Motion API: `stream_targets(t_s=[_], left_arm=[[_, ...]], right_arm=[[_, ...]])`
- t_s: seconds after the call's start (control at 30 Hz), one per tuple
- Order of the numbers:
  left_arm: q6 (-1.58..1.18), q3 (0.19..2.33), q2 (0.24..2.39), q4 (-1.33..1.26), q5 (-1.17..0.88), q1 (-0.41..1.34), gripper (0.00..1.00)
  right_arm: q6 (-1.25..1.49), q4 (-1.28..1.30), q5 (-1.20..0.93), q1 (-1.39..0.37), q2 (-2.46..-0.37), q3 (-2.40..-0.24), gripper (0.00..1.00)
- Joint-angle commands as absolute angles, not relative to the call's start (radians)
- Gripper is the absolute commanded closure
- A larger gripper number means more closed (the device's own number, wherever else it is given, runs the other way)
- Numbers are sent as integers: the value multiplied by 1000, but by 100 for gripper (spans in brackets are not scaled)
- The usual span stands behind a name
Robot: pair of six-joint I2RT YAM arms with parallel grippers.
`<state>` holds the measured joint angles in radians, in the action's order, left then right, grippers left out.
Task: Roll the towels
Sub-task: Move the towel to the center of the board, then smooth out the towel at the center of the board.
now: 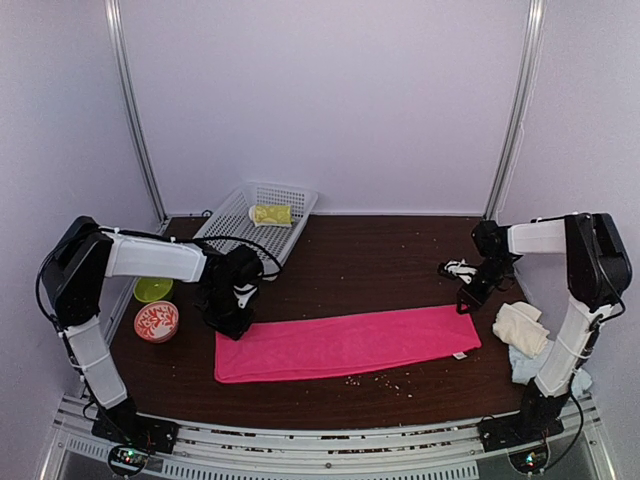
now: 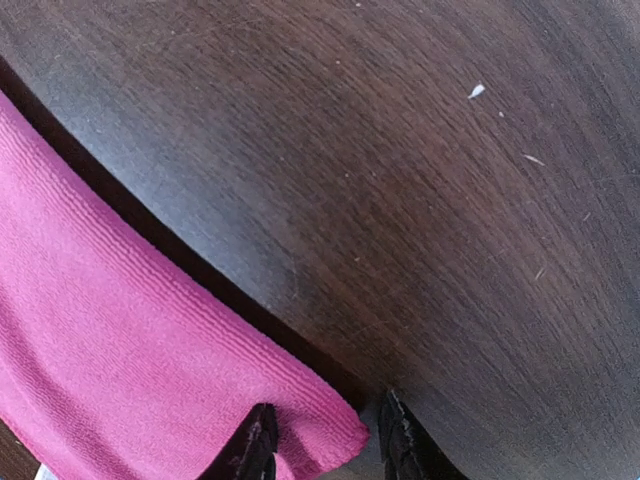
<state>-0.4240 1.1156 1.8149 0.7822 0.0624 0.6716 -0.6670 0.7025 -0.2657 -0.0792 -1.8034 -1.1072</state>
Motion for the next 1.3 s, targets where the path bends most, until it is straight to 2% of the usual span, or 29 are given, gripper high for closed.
stream_targets(t_s=[0.0, 0.17, 0.33, 0.4, 0.5, 0.63, 0.83, 0.9, 1.03, 1.27], left_arm=[[-364, 1142, 1903, 754, 232, 624, 100], [-326, 1170, 1848, 754, 260, 620, 96], [-365, 1162, 1715, 787, 217, 620, 80], [-413, 1136, 1651, 818, 184, 620, 77], [-493, 1072, 1571, 838, 97, 620, 77], [-584, 980, 1517, 855, -39, 620, 88], [-635, 866, 1458, 798, -142, 606, 95], [-634, 848, 1464, 792, -147, 605, 94], [-630, 805, 1473, 725, -167, 603, 87], [-623, 773, 1516, 726, -94, 603, 87]], right_arm=[[-619, 646, -190, -83, -1834, -1116, 65], [-576, 643, -201, -83, -1842, -1170, 65], [-569, 717, -235, -83, -1770, -1209, 64], [-574, 743, -242, -83, -1726, -1200, 63], [-602, 776, -267, -84, -1651, -1160, 63], [-679, 815, -346, -98, -1561, -1069, 62], [-782, 816, -329, -139, -1504, -934, 62], [-785, 809, -316, -147, -1516, -922, 62], [-792, 798, -331, -150, -1536, -922, 62], [-772, 721, -272, -150, -1609, -894, 63]])
